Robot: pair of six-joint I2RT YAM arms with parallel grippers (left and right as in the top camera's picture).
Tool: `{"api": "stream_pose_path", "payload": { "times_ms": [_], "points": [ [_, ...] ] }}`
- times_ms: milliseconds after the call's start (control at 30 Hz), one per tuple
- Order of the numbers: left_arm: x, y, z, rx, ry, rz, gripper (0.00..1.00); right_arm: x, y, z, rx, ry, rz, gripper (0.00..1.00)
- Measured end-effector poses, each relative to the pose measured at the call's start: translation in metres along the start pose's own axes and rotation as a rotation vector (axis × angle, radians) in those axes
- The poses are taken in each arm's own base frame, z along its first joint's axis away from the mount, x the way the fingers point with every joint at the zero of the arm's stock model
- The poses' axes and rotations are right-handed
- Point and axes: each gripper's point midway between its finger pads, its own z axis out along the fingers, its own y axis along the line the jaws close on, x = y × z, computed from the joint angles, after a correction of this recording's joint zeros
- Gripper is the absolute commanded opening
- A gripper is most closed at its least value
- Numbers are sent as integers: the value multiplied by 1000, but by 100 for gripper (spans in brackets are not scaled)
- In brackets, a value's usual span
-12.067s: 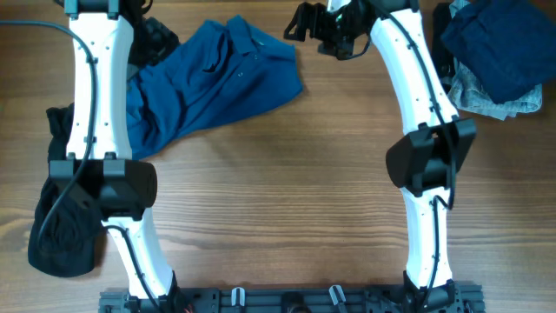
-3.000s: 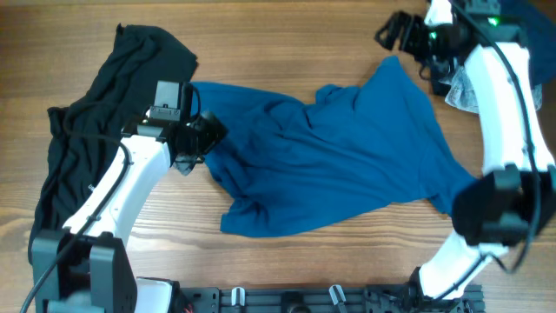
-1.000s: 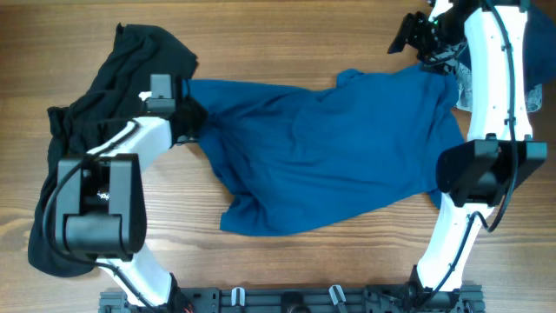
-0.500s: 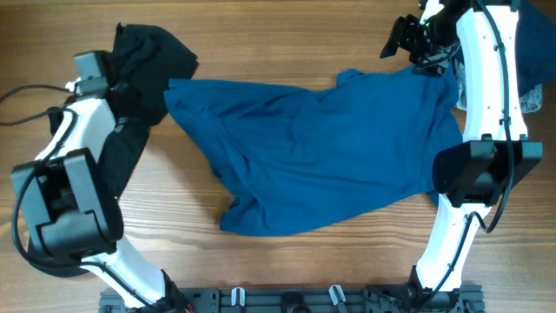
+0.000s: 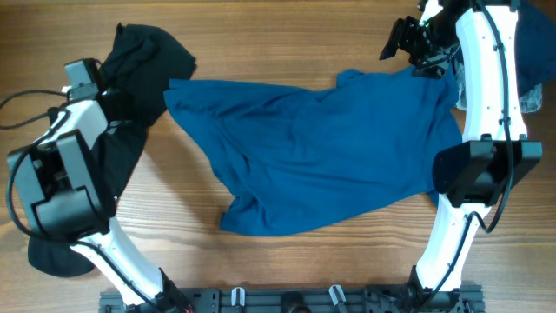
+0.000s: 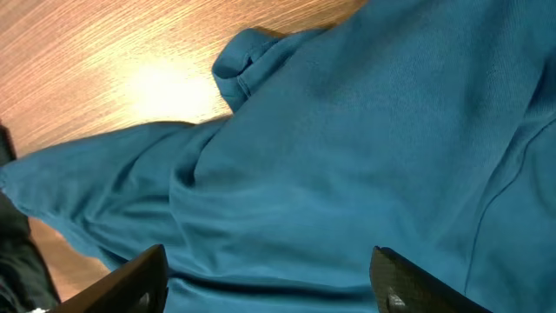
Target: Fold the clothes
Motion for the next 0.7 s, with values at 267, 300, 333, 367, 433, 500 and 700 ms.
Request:
{"api": "stream_pose_path", "payload": {
  "times_ms": [267, 300, 333, 367, 433, 500, 700],
  "points": [
    [-86, 140, -20, -229, -154, -239, 11, 0, 0, 0, 0, 1, 0, 76],
    [-91, 154, -24, -262, -155, -251, 12, 0, 0, 0, 0, 2, 0, 76],
    [-96, 168, -28, -310, -140, -250, 12, 1, 0, 0, 0, 2, 0, 76],
    [-99, 173, -32, -336, -124, -247, 12, 1, 0, 0, 1, 3, 0, 76],
    [-111, 173, -43, -372, -103, -224, 15, 1, 0, 0, 0, 3, 0, 76],
    [-144, 146, -66, -354, -147, -182, 16, 1, 0, 0, -3, 4, 1, 79],
    [-93, 15, -114, -203, 17, 40, 73, 2, 3, 0, -6, 6, -11, 96]
  ]
}}
